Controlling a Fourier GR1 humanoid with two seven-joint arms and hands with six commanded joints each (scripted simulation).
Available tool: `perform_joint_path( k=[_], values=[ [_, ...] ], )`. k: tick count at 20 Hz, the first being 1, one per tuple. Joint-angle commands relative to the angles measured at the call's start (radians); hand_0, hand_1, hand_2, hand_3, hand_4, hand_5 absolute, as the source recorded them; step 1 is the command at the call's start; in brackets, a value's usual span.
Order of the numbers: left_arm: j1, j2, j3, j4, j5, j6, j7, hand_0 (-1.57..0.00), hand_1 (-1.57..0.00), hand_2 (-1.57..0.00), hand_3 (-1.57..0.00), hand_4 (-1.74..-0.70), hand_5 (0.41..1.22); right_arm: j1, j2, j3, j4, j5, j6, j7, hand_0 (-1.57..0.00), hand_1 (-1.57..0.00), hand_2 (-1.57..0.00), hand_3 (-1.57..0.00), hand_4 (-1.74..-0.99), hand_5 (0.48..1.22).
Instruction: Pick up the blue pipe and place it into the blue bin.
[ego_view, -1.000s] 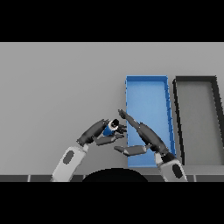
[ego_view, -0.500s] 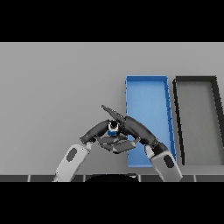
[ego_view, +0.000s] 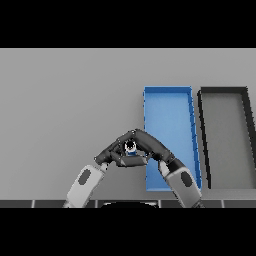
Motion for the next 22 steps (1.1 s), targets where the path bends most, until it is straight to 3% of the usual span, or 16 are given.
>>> perform_joint_path(
  k=[1,3,5,8,11,12,13,15,17,19,22],
  values=[
    [-0.008,0.001,0.006,0.001,-0.007,-0.006,0.012,-1.57,-1.57,-1.56,-1.33,-1.70,1.221,0.017,0.001,0.016,0.003,0.021,-0.008,-0.039,-1.32,-1.33,-1.33,-1.23,-1.481,0.869],
    [-0.003,-0.004,0.008,0.000,-0.013,-0.011,-0.007,-1.57,-1.57,-1.55,-1.37,-1.72,1.221,0.026,-0.004,0.031,-0.005,0.055,-0.009,-0.085,-1.41,-1.42,-1.42,-1.35,-1.474,0.996],
    [-0.006,-0.015,0.009,0.002,-0.021,-0.008,-0.003,-1.57,-1.57,-1.55,-1.40,-1.73,1.221,0.020,-0.005,0.030,0.001,0.064,0.004,-0.102,-1.47,-1.47,-1.47,-1.43,-1.481,1.077],
    [0.003,-0.016,0.012,-0.012,-0.030,-0.003,-0.001,-1.57,-1.57,-1.56,-1.44,-1.73,1.221,0.055,0.025,0.022,-0.017,0.031,0.005,-0.089,-1.52,-1.52,-1.52,-1.50,-1.490,1.147],
    [0.003,-0.024,0.013,-0.002,-0.037,0.004,-0.027,-1.57,-1.57,-1.56,-1.43,-1.73,1.221,0.057,0.066,0.011,-0.019,0.020,0.001,-0.036,-1.54,-1.55,-1.55,-1.53,-1.494,1.183],
    [0.004,-0.011,0.021,-0.009,-0.037,0.001,-0.032,-1.57,-1.57,-1.57,-1.26,-1.73,1.221,0.057,0.080,0.013,-0.006,0.031,0.001,-0.054,-1.55,-1.55,-1.55,-1.54,-1.495,1.191],
    [0.003,-0.011,0.018,-0.009,-0.050,-0.003,-0.042,-1.45,-1.37,-1.34,-1.05,-1.63,1.221,0.068,0.080,0.010,-0.020,0.036,0.000,-0.065,-1.55,-1.55,-1.55,-1.55,-1.496,1.197],
    [-0.001,0.000,0.020,-0.004,-0.079,-0.019,-0.034,-0.94,-0.88,-0.85,-0.67,-1.41,1.221,0.059,0.091,0.003,-0.011,0.056,-0.004,-0.054,-1.56,-1.56,-1.56,-1.56,-1.497,1.206],
    [-0.003,0.002,0.020,0.010,-0.104,-0.053,-0.052,-0.60,-0.56,-0.55,-0.43,-1.25,1.221,0.074,0.098,0.010,-0.020,0.075,0.008,-0.042,-1.56,-1.56,-1.56,-1.56,-1.498,1.211],
    [-0.002,0.003,0.030,0.003,-0.099,-0.084,-0.007,-0.38,-0.36,-0.35,-0.27,-1.13,1.063,0.080,0.107,0.000,-0.022,0.086,0.014,-0.046,-1.57,-1.57,-1.57,-1.56,-1.498,1.215],
    [-0.001,0.013,0.042,-0.009,-0.080,-0.099,0.080,-0.20,-0.18,-0.18,-0.14,-1.03,0.848,0.076,0.133,-0.003,-0.024,0.101,0.022,-0.066,-1.57,-1.57,-1.57,-1.57,-1.499,1.218]
  ],
)
